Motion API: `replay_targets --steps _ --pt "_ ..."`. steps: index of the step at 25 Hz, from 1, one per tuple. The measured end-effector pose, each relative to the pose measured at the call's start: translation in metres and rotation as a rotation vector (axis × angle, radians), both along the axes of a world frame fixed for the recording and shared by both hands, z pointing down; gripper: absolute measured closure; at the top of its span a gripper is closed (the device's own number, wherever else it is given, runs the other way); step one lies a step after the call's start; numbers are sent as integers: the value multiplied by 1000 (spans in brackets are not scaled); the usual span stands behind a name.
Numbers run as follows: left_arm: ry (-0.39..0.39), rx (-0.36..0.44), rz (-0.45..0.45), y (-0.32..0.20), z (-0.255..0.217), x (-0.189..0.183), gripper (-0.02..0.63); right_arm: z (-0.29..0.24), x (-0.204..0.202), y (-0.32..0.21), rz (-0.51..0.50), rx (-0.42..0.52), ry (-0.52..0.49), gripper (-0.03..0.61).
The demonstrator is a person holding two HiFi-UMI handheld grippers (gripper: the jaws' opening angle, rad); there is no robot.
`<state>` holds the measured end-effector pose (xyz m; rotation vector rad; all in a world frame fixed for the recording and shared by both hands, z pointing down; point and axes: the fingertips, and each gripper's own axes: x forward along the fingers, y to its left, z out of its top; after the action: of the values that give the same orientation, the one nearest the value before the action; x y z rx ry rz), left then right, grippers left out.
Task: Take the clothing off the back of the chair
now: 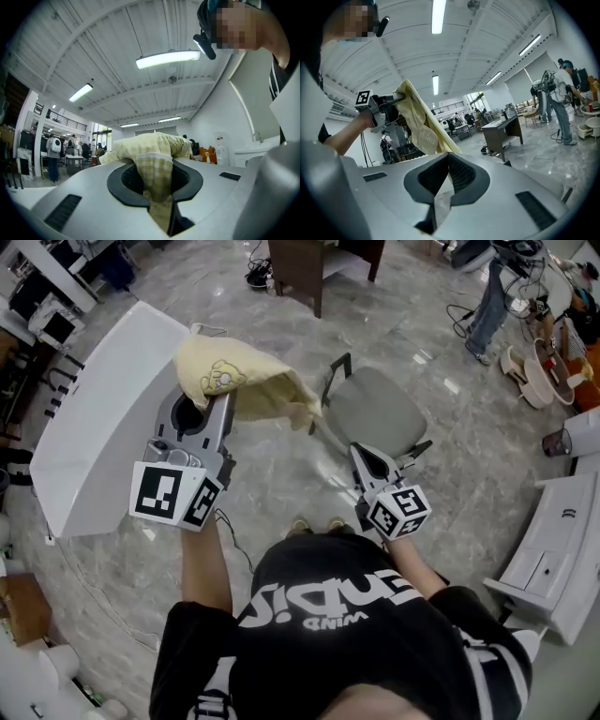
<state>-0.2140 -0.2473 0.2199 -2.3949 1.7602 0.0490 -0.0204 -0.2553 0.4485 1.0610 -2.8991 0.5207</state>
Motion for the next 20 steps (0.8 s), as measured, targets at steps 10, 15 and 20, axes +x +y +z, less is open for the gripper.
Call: replay_targets --steps 10,15,20 --pt "9 -60 -99 45 33 -31 534 -4 -39 20 -111 9 5 565" --pt "63 -114 -96 60 85 -25 534 -5 -38 23 -105 14 10 565" --pt "92 -181 -66 71 140 -2 534 -5 -29 28 -89 18 17 565"
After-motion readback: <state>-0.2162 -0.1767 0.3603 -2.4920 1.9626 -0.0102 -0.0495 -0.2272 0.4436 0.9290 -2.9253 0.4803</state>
